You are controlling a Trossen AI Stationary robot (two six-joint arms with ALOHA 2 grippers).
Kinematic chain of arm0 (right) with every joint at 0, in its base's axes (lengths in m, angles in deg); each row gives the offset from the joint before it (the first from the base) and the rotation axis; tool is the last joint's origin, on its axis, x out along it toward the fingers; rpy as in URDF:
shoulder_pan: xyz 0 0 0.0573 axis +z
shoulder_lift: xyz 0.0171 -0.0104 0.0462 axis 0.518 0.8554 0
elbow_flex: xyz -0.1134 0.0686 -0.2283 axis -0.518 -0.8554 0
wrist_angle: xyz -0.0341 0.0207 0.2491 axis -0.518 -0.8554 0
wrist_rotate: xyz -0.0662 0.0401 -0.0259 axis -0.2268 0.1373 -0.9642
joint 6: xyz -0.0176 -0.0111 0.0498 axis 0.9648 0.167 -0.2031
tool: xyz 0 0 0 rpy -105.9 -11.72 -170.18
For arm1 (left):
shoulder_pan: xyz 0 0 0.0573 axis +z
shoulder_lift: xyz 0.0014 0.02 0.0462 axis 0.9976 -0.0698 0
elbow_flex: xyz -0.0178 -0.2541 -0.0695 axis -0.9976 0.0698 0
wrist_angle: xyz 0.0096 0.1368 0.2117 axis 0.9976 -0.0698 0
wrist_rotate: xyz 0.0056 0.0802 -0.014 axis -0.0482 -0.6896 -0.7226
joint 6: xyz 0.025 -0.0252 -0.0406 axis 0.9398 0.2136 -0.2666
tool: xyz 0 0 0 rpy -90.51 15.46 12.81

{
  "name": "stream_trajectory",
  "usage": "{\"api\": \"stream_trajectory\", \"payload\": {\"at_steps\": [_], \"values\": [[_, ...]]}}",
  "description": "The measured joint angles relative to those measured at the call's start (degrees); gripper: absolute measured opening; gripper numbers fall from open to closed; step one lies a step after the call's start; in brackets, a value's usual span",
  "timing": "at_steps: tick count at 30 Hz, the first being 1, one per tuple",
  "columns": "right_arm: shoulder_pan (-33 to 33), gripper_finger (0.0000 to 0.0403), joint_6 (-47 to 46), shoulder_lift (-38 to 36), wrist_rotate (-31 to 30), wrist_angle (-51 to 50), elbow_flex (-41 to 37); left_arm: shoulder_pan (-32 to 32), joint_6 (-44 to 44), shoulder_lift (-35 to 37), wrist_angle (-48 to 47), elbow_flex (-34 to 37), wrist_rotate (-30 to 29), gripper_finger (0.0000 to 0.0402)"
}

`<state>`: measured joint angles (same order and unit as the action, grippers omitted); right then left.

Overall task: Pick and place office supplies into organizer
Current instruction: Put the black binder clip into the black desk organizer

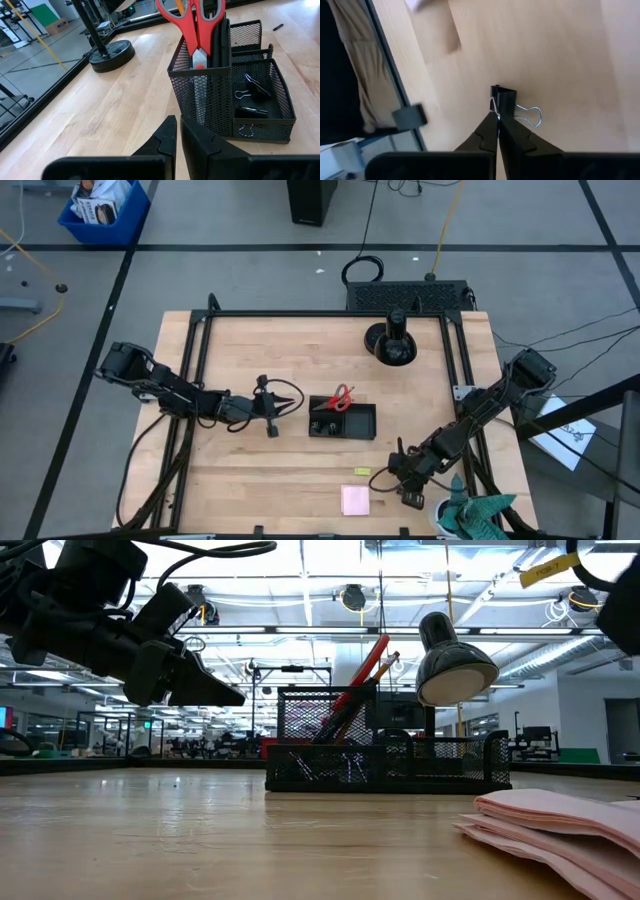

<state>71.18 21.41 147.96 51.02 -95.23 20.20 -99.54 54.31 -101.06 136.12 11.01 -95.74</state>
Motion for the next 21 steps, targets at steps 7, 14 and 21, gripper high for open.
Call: {"api": "stream_trajectory", "payload": {"at_steps": [7, 14, 21], "values": [[-2.92, 0.0001, 9.33, 0.11, -2.24, -3.76, 5.29, 0.02, -0.07, -0.01, -0.01, 0.0, 0.0, 0.0031], [-3.82, 0.0001, 21.31, 0.11, -15.58, -13.72, 17.61, 0.02, 0.0, -0.02, 0.0, 0.0, 0.0, 0.0031], [-5.58, 0.0, 33.48, 0.05, -34.24, -13.31, 21.89, 0.02, -0.07, 0.0, 0.0, 0.0, 0.0, 0.0031]]}}
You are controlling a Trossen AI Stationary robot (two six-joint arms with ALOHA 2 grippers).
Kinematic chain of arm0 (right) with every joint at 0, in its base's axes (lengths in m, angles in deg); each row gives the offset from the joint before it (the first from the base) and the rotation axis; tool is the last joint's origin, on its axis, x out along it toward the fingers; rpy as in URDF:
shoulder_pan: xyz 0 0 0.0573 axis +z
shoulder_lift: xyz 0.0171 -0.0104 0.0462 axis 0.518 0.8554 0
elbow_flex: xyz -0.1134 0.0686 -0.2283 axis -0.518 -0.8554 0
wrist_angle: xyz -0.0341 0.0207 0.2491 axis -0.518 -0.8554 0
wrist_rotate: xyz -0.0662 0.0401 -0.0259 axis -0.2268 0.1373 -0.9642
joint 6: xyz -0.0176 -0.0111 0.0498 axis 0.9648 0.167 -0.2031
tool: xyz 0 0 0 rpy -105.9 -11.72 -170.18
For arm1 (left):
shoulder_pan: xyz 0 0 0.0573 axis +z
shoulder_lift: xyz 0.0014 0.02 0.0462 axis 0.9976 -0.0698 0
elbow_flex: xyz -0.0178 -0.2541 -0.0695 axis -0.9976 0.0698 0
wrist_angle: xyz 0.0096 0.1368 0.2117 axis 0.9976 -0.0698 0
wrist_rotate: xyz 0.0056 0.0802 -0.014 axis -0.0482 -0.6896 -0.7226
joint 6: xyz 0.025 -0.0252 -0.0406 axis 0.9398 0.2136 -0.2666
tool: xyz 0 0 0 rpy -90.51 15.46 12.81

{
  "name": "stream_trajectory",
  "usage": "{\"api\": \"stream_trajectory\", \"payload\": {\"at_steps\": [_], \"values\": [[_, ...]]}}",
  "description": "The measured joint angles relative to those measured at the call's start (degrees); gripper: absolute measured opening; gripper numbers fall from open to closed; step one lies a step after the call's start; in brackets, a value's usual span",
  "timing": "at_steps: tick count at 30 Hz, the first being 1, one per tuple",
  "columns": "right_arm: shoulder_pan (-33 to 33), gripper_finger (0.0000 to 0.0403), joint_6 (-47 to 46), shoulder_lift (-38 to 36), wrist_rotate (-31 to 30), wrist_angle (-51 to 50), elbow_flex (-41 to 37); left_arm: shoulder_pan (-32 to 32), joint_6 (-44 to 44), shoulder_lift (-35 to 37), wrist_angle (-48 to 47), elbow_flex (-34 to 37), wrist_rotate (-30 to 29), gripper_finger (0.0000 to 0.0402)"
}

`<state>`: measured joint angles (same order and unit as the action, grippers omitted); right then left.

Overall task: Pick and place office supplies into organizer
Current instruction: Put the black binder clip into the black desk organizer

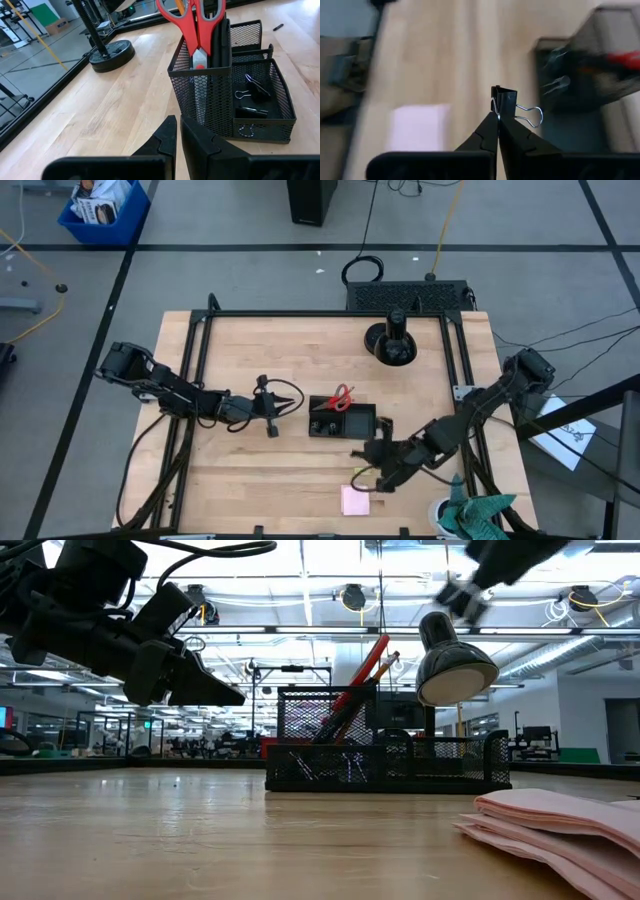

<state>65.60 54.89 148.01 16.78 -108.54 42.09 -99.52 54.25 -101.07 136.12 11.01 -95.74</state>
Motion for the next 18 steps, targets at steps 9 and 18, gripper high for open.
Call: {"api": "stream_trajectory", "payload": {"at_steps": [9, 18], "values": [[-7.5, 0.0, 15.34, 6.89, -4.49, 7.47, -0.01, 0.0, 0.21, 0.0, -0.02, 0.0, -0.02, 0.0031], [-12.99, 0.0, 20.61, 16.0, -7.75, 14.41, -0.01, 0.0, 0.22, 0.0, -1.19, -0.02, -0.02, 0.0031]]}}
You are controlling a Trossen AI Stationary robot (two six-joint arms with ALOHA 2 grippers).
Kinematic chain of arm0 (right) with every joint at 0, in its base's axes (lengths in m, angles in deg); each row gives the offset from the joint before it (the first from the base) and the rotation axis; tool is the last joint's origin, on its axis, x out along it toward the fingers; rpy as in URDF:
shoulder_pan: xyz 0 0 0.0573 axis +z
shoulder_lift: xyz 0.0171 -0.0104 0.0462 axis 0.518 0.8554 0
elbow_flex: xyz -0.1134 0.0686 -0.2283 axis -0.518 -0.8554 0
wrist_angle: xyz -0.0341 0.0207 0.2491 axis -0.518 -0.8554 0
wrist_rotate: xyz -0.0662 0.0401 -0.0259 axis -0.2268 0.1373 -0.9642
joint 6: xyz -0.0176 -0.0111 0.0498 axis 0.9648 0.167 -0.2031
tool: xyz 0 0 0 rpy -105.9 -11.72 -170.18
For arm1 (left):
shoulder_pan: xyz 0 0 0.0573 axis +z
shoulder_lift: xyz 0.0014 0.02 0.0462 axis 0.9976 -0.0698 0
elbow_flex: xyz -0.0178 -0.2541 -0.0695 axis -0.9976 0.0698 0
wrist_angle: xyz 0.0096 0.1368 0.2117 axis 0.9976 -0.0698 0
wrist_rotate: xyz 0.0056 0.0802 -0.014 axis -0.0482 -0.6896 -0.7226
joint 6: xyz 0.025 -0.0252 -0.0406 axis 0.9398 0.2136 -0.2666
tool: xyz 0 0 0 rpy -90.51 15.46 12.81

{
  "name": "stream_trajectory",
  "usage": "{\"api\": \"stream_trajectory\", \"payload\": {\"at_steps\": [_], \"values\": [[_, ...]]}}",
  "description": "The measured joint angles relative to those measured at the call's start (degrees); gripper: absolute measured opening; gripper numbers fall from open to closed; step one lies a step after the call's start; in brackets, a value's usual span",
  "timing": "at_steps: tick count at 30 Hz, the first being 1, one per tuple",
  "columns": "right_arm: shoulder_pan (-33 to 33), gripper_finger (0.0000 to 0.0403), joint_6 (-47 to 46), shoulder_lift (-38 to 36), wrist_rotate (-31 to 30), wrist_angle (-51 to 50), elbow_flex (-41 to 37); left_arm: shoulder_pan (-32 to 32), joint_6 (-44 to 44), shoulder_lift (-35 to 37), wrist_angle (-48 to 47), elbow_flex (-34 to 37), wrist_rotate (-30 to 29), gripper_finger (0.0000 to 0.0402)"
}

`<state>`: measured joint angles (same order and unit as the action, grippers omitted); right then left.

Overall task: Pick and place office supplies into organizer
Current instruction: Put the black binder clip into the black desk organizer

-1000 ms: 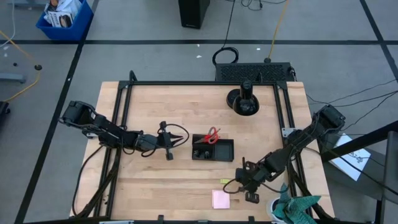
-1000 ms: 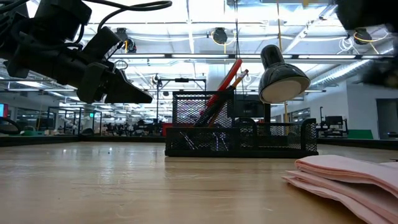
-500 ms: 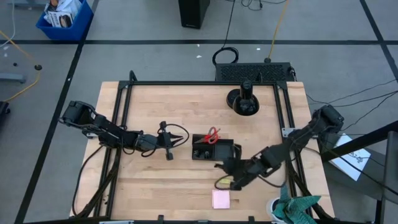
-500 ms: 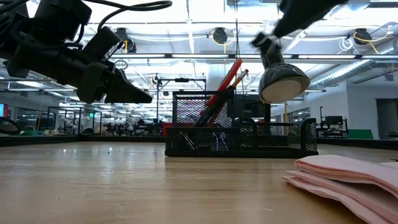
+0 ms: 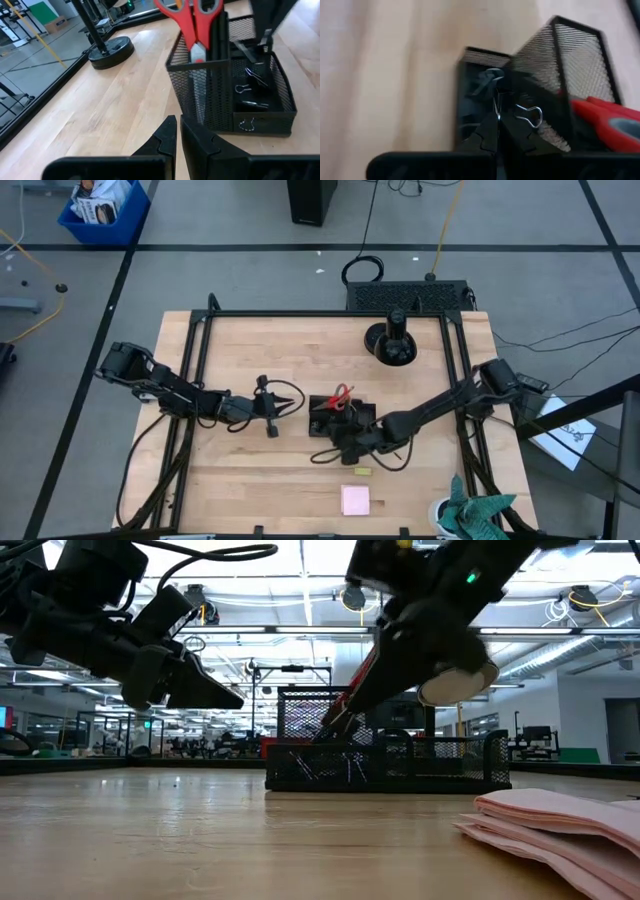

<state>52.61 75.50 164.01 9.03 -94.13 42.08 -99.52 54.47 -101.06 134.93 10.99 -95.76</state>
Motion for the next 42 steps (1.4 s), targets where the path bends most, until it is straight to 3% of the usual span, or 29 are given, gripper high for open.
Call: {"api": "stream_trajectory", "payload": {"at_steps": [3, 31, 42], "values": [[-0.3, 0.0, 1.18, 1.15, -2.31, 1.16, 0.0, 0.0, -0.02, -0.02, -0.18, 0.0, 0.0, 0.0031], [0.94, 0.0, -1.21, 4.52, -3.67, 3.81, -1.66, 0.0, 0.3, 0.0, -0.33, 0.0, -0.04, 0.0031], [0.67, 0.0066, -4.22, 5.33, -2.4, 4.56, -1.7, 0.0, 0.3, 0.0, -0.52, 0.0, -0.07, 0.0031]]}}
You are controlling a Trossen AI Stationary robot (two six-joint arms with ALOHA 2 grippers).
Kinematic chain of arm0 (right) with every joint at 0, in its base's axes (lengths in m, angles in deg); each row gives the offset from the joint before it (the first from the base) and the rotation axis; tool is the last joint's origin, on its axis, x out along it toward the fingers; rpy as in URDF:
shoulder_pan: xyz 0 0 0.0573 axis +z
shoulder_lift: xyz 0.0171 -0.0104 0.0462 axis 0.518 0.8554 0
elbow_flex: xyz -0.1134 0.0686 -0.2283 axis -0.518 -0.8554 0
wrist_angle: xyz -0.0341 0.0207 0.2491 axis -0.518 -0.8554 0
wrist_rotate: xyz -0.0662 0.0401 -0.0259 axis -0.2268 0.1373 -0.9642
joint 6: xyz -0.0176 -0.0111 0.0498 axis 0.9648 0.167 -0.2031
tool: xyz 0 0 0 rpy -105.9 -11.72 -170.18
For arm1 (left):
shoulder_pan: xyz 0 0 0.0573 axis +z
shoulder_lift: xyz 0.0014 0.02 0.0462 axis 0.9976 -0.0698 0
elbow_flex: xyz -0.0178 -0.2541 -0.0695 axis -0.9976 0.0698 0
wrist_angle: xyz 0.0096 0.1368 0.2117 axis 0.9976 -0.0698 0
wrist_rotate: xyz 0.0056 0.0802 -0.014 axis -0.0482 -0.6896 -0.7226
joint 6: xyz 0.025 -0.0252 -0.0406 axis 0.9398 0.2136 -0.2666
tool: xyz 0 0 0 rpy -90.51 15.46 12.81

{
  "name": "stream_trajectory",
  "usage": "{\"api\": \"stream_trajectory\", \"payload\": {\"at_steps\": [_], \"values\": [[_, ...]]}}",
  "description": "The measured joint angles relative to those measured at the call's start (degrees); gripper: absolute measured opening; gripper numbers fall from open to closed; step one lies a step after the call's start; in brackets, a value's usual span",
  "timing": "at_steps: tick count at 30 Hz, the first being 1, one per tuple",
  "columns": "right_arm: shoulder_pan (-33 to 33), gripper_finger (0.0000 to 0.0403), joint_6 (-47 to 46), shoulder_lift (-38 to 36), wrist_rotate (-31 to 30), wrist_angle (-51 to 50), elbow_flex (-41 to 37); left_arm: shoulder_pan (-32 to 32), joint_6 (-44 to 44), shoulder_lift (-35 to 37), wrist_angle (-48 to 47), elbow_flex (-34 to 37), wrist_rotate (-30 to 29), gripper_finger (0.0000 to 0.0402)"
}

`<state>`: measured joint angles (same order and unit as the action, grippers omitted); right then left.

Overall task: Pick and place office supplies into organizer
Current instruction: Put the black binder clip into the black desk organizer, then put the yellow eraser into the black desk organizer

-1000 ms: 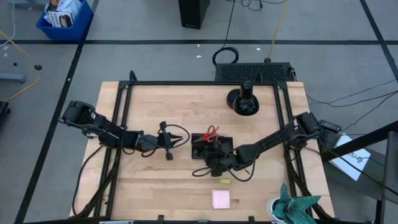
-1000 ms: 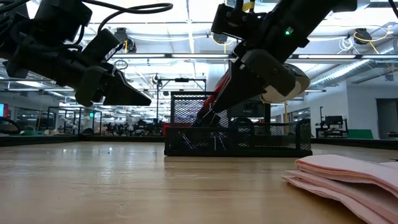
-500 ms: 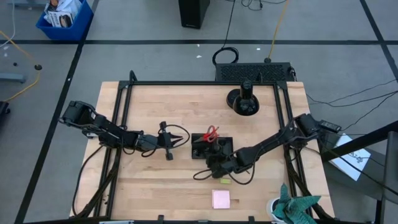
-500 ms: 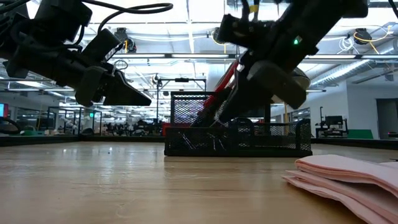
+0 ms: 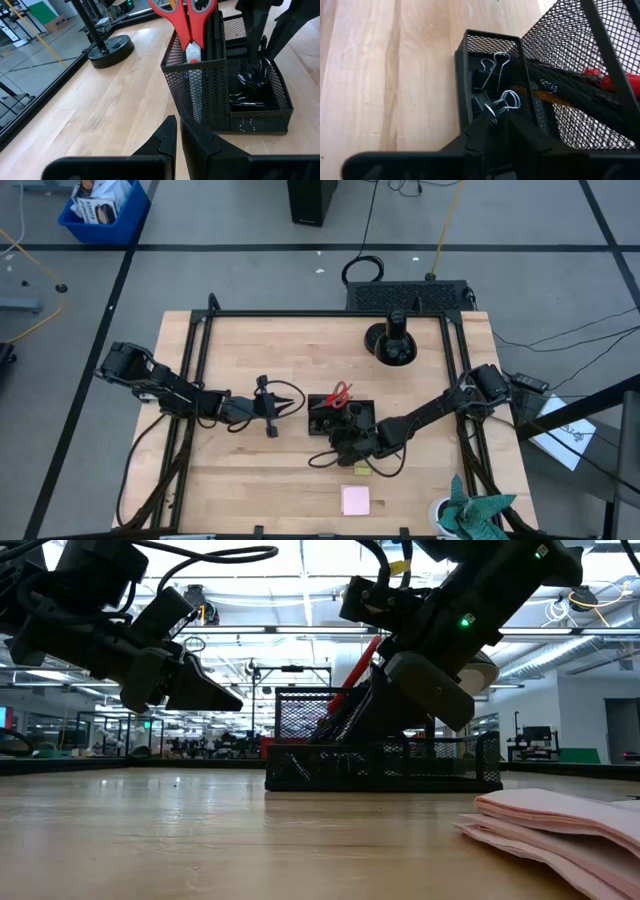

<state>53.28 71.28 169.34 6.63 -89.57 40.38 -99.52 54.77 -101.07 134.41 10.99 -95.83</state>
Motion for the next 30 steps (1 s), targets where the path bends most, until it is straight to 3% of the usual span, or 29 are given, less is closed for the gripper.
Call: {"api": "stream_trajectory", "payload": {"at_steps": [7, 15, 24, 30], "values": [[0.6, 0.0104, 2.08, -2.44, 0.78, -0.45, -0.22, 0.0, -0.13, 0.0, -0.14, 0.0, 0.02, 0.0031], [6.8, 0.0125, 6.05, -9.12, 0.7, -0.64, -0.13, 0.0, -0.19, -0.02, -0.6, 0.0, 0.01, 0.0031], [13.45, 0.0134, -7.43, -8.96, 7.05, -10.87, -0.09, 0.0, -0.91, 0.0, -0.58, 0.0, 0.02, 0.0031], [14.41, 0.0137, -13.13, -8.92, 11.81, -13.01, -0.11, 0.0, -1.32, 0.0, -0.55, 0.0, 0.02, 0.0031]]}}
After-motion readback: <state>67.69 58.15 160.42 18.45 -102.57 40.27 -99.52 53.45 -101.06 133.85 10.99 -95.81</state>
